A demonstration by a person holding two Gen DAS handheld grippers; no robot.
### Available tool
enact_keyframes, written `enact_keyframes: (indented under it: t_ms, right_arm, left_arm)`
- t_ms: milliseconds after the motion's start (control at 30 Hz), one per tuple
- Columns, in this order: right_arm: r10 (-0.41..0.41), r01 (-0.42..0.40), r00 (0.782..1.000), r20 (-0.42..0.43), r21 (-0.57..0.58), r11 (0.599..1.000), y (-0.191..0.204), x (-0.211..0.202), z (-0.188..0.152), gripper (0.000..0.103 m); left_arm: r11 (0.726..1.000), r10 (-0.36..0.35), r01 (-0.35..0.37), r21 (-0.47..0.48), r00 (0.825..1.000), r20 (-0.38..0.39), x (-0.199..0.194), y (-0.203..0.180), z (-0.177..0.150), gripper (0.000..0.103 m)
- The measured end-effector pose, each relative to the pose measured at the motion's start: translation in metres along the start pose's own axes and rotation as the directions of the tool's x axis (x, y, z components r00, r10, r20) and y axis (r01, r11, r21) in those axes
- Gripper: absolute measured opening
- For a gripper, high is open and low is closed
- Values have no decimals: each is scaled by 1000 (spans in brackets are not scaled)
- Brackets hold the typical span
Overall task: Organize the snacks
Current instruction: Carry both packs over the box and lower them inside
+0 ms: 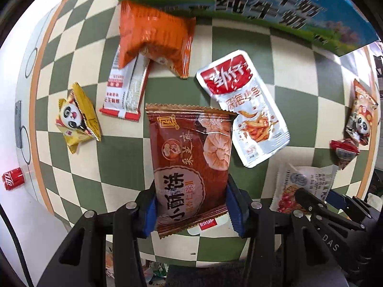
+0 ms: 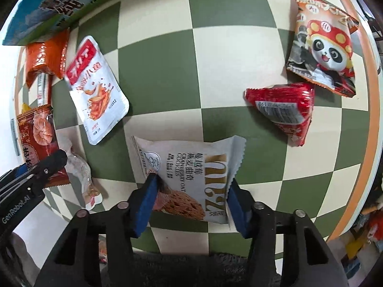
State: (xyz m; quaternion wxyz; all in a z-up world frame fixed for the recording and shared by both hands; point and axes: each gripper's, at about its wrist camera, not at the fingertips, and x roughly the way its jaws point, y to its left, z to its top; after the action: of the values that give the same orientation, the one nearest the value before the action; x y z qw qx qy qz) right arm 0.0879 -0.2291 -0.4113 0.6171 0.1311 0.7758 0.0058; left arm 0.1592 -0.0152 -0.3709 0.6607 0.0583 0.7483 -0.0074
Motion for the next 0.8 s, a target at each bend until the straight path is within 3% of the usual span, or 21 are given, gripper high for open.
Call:
enact_keyframes:
  t_ms: [167, 333, 400, 500, 567, 667, 800]
  right_arm:
    - [25, -25, 1000, 9, 9, 1000, 0, -14, 4, 52]
    - [27, -24, 998, -52, 41, 999, -4, 0, 21, 76]
    - [-27, 27, 997, -68, 6, 1000, 4, 8, 25, 85]
    - [-85, 85, 996, -30, 2, 996, 16, 9, 21, 83]
    - [-115, 115, 993, 14, -11, 993, 21, 6, 19, 77]
    - [-99, 100, 994, 34, -29, 995, 32, -1, 13, 76]
    - [-78, 78, 996, 47, -9, 997, 18, -10, 4, 75]
  left_arm:
    - [1000, 20, -21, 20, 1000, 23, -7, -2, -1, 46]
    - [999, 32, -32, 7, 999, -8, 11, 0, 2, 46]
    - [999, 40, -40, 7, 999, -14, 16, 2, 2, 46]
    - [999, 47, -47, 3, 999, -14, 23, 10, 0, 46]
    - [999, 42, -42, -7, 999, -13, 21, 2, 2, 46]
    - [999, 34, -34, -13, 999, -3, 17, 4, 1, 46]
    - [1000, 29, -29, -10, 999, 25, 7, 4, -5, 46]
